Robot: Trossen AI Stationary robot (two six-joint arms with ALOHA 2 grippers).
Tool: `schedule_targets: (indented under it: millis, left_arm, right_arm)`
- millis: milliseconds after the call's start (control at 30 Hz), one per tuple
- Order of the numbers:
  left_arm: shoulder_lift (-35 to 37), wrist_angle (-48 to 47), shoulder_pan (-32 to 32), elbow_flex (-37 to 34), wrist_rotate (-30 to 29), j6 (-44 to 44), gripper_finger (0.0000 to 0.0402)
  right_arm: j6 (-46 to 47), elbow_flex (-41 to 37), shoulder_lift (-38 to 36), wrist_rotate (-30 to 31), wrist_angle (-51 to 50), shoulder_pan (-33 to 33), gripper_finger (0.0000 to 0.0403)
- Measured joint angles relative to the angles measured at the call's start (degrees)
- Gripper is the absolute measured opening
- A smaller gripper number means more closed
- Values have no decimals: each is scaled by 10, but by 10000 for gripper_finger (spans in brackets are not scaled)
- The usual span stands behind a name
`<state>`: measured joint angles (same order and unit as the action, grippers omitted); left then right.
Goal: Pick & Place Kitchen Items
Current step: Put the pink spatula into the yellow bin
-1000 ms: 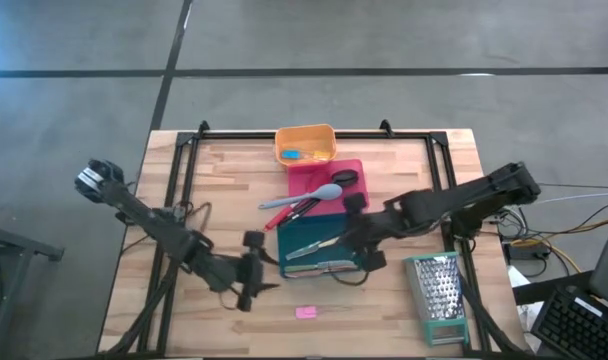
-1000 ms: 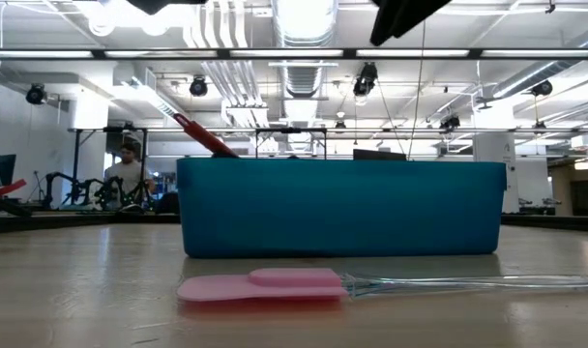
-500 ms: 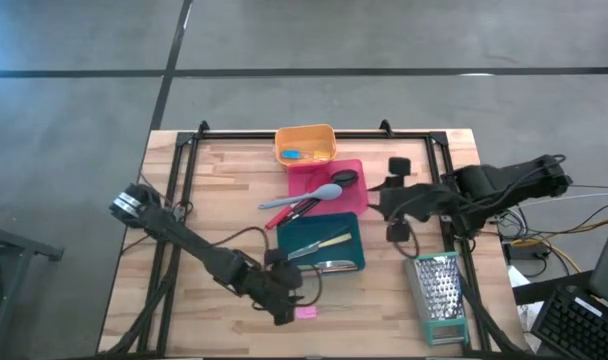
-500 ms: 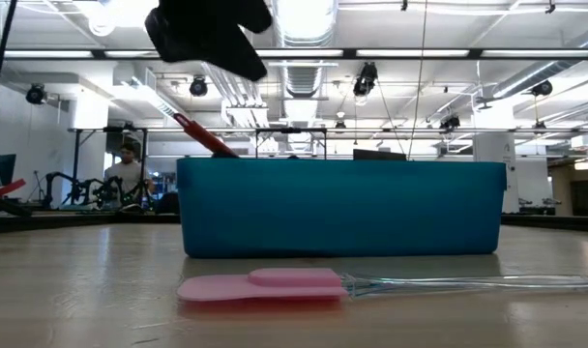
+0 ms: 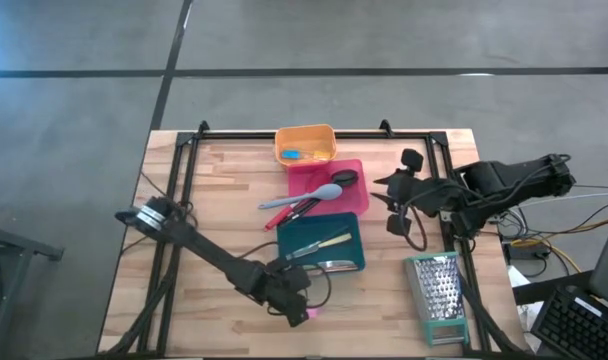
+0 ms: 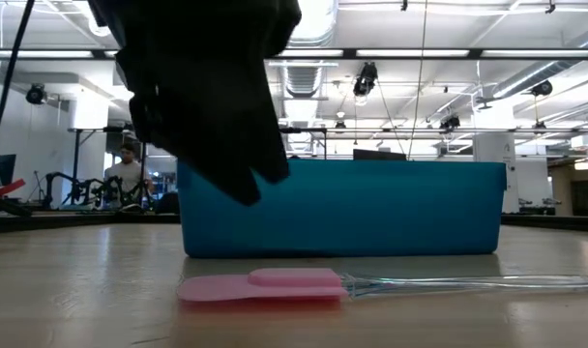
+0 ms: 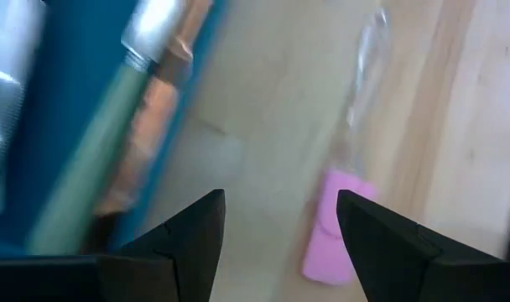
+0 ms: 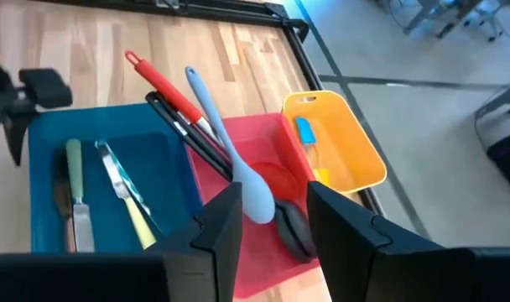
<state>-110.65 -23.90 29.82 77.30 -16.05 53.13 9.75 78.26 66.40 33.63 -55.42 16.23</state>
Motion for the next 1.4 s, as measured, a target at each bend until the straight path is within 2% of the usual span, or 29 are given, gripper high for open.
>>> schedule_targets:
  millis: [167, 500, 600, 833, 1000, 1200, 1300, 1400]
  left_arm:
    - [-19, -1, 5, 25, 65, -6, 232]
    - [-48, 4, 18, 23, 19, 10, 211]
    - [-59, 33, 19, 29, 21, 8, 207]
    - [-85, 28, 28, 67, 30, -24, 204]
    - [-86, -51, 34, 118, 43, -55, 204]
    - [-63, -192, 54, 194, -42, -61, 204]
    - [-65, -152, 69, 200, -11, -91, 204]
    - [-65, -59, 81, 182, 21, -142, 204]
  right_arm:
    - [36, -1, 1, 0, -2, 0, 133]
    - [82, -1, 1, -1, -5, 0, 169]
    - [79, -1, 1, -2, -6, 0, 178]
    - [68, -1, 1, -1, -18, 0, 193]
    - [61, -1, 0, -1, -18, 0, 199]
    - [61, -1, 0, -1, -18, 0, 189]
    - [61, -1, 0, -1, -18, 0, 179]
    - [61, -1, 0, -1, -18, 0, 169]
